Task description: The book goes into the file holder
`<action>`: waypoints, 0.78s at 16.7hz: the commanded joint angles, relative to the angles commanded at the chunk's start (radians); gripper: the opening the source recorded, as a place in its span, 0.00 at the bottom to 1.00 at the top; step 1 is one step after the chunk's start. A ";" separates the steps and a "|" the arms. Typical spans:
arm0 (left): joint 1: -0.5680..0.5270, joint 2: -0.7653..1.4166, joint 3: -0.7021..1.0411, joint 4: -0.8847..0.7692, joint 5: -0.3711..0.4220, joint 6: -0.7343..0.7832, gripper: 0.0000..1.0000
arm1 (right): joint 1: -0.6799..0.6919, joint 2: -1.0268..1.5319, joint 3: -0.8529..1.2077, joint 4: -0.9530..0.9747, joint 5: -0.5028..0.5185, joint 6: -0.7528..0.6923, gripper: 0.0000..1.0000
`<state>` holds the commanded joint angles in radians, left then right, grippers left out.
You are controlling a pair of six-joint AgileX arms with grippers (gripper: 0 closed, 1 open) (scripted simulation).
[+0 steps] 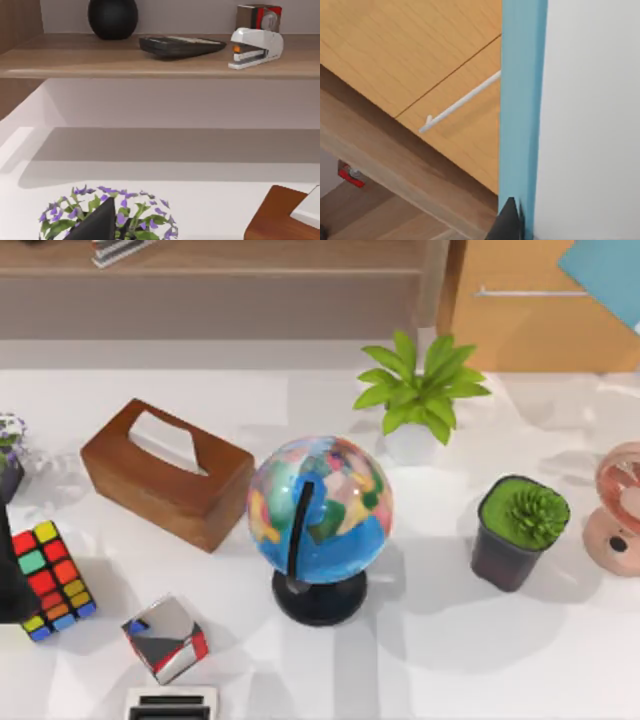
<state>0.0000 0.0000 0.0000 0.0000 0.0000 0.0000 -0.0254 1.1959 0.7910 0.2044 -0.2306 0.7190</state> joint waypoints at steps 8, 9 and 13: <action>0.000 0.000 0.000 0.000 0.000 0.000 1.00 | -0.455 0.207 -0.070 0.175 -0.123 0.436 0.00; 0.000 0.000 0.000 0.000 0.000 0.000 1.00 | -0.484 0.255 -0.066 0.202 -0.134 0.481 0.00; 0.000 0.000 0.000 0.000 0.000 0.000 1.00 | -0.531 0.451 -0.013 0.326 -0.181 0.623 0.00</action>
<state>0.0000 0.0000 0.0000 0.0000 0.0000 0.0000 -0.5565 1.6468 0.7782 0.5306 -0.4118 1.3419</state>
